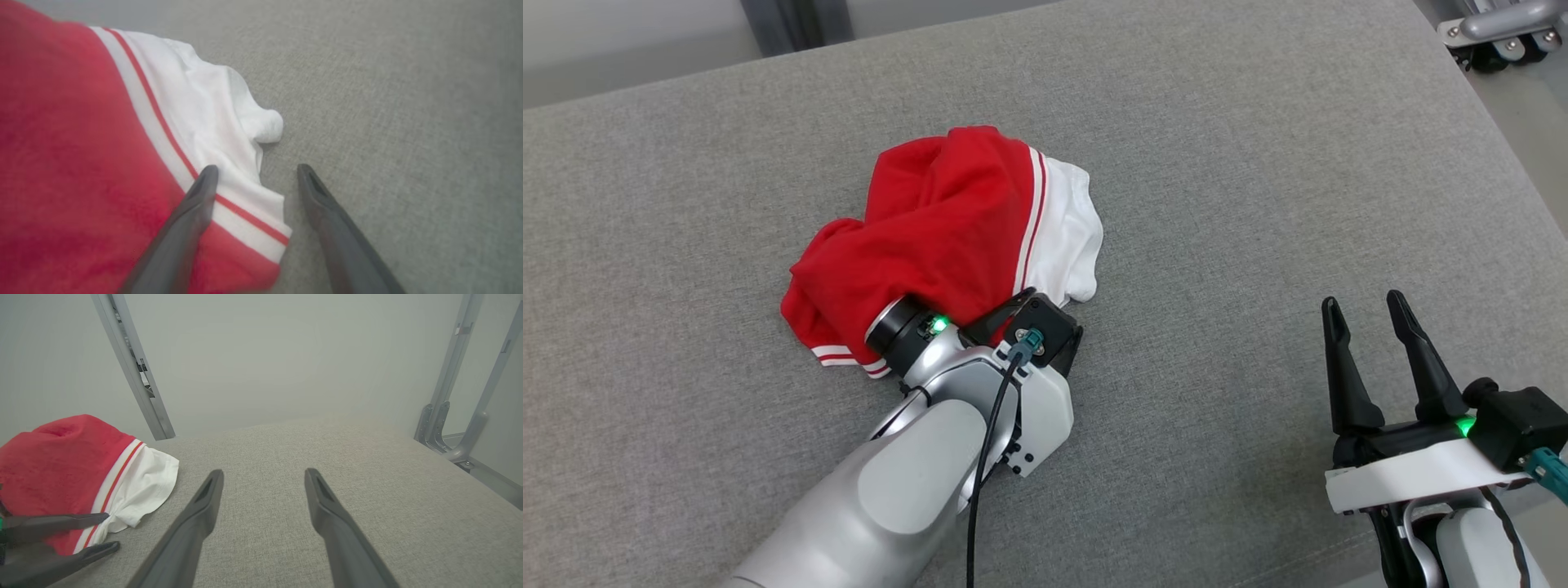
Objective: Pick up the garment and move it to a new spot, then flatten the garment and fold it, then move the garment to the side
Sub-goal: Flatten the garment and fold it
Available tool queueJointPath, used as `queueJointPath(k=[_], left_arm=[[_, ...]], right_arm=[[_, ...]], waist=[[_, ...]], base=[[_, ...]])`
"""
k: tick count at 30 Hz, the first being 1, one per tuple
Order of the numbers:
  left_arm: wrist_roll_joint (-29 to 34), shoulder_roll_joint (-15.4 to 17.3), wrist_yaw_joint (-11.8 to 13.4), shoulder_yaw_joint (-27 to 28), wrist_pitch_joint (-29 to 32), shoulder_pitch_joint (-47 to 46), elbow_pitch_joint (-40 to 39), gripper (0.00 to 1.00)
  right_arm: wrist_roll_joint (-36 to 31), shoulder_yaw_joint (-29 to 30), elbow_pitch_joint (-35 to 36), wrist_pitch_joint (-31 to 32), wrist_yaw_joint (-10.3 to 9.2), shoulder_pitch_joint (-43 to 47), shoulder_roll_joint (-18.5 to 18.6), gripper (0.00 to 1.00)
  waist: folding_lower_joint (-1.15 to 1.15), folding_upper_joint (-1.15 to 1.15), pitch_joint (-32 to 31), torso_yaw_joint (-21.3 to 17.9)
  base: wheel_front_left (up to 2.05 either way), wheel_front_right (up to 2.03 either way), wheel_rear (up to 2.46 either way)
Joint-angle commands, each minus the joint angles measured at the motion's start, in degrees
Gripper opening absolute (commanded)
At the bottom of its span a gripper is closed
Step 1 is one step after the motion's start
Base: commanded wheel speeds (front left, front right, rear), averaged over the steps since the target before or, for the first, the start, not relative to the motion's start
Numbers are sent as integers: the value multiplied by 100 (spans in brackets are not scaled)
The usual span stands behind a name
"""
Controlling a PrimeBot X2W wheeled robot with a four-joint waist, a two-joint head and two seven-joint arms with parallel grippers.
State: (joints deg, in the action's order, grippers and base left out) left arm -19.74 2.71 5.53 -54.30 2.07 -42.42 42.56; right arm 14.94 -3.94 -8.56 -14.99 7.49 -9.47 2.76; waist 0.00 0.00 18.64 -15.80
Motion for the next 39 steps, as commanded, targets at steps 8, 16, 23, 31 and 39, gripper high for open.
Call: queueJointPath(k=[8, 16, 23, 31, 39], left_arm=[[-389, 53, 106, -347, 0, -198, 367, 0], [-1114, 33, 2, -171, -767, -423, 165, 0], [-1901, 34, -259, 78, -1452, -818, -468, 0], [-2507, 30, -392, 525, -1723, -1791, -1171, 0], [-2540, 30, -236, 983, -1727, -2643, -2189, 0]], right_arm=[[56, 28, -26, -31, 0, -65, 25, 100], [52, 23, -69, -31, 0, -3, 25, 100], [31, -94, -168, -31, 0, 153, 25, 100], [0, -238, -229, -31, 0, 268, 26, 100], [-27, -334, -268, -32, 0, 271, 27, 100]], waist=[[0, 0, 35, -39], [0, 0, -164, 37], [0, 0, -590, 50], [0, 0, -869, -66], [0, 0, -870, -171]], base=[[0, 0, 0], [0, 0, 0], [0, 0, 0], [0, 0, 0], [0, 0, 0]])
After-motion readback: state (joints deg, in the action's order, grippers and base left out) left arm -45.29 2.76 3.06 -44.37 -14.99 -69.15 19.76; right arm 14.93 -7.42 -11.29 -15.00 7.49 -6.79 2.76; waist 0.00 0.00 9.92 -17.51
